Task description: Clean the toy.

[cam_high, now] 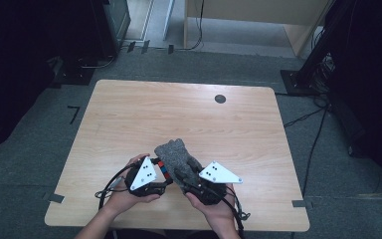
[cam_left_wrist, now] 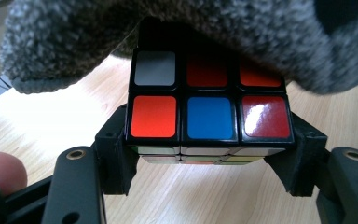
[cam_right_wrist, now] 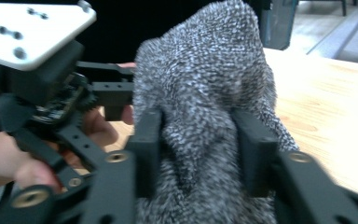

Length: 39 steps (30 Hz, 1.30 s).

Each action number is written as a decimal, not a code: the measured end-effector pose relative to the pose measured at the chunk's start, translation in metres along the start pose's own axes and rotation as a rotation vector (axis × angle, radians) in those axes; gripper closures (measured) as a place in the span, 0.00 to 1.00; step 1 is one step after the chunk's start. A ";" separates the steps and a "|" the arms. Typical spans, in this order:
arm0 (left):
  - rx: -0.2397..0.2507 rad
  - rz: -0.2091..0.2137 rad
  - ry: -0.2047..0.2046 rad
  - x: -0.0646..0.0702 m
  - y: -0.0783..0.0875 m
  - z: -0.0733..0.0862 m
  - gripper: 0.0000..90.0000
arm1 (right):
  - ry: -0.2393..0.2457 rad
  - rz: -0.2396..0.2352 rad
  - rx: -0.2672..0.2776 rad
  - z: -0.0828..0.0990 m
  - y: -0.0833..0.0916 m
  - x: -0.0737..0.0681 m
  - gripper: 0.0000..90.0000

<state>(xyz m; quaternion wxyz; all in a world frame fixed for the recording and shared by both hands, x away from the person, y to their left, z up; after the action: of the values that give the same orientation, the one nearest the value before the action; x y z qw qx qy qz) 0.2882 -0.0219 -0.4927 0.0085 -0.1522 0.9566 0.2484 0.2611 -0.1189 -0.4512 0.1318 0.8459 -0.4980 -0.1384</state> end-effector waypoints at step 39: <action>-0.050 -0.086 -0.112 0.006 -0.003 -0.002 0.38 | -0.108 0.049 0.014 -0.006 0.004 0.010 0.51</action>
<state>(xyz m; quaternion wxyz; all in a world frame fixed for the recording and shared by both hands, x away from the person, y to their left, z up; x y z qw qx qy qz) 0.2839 -0.0270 -0.4934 0.0690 -0.1794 0.9406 0.2800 0.2648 -0.1287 -0.4453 0.1021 0.8258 -0.5257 -0.1769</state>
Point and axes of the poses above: each handheld gripper's, and its own axes: y roughly backward along the jaws, z roughly out of its underside, x roughly to its right, the point moved 9 cm from there along -y, roughly forward along the jaws, and after that the axes turned 13 degrees about z, right-handed, at the moved point
